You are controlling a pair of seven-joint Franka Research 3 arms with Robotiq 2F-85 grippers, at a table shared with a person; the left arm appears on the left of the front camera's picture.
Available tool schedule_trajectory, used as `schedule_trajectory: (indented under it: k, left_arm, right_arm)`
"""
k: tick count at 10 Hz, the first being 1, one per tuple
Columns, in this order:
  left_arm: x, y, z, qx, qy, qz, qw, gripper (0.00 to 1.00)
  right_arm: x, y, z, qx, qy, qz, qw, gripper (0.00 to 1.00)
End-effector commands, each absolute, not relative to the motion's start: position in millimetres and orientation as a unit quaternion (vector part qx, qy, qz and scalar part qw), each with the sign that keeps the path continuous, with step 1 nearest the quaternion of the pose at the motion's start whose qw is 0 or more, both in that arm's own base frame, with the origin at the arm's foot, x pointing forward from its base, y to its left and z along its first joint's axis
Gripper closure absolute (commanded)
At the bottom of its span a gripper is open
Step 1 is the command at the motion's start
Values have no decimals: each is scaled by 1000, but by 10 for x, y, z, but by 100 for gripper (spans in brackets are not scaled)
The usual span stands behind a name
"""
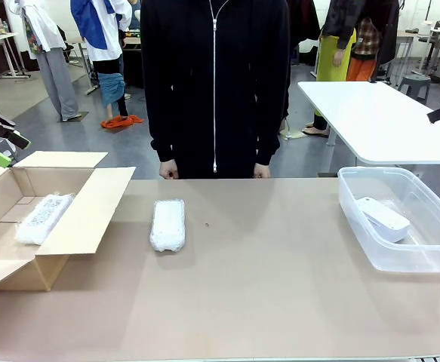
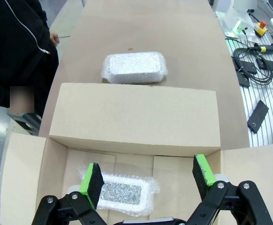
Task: Separate and place wrapped and unwrapped clocks.
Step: Pick up the Digital clock indicated by the person.
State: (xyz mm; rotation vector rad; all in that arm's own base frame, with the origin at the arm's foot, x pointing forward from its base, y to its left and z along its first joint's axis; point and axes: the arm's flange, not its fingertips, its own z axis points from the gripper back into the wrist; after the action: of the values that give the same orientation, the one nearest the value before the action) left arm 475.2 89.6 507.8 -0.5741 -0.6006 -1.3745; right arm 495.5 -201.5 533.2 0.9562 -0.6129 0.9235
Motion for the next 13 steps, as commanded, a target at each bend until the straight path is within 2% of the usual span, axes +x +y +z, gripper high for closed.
schedule_trajectory:
  k: [1, 2, 13]
  left_arm:
    - [4736, 896, 5092, -255, -264, -619, 694, 0]
    - [4736, 896, 5092, -255, -264, -619, 694, 0]
    - [4736, 896, 5092, -255, -264, -619, 694, 0]
  right_arm:
    - [4883, -1894, 5275, 411, -286, 421, 756, 0]
    - [4955, -2015, 5332, 437, -280, 422, 744, 0]
    - [4955, -2015, 5332, 437, -280, 422, 744, 0]
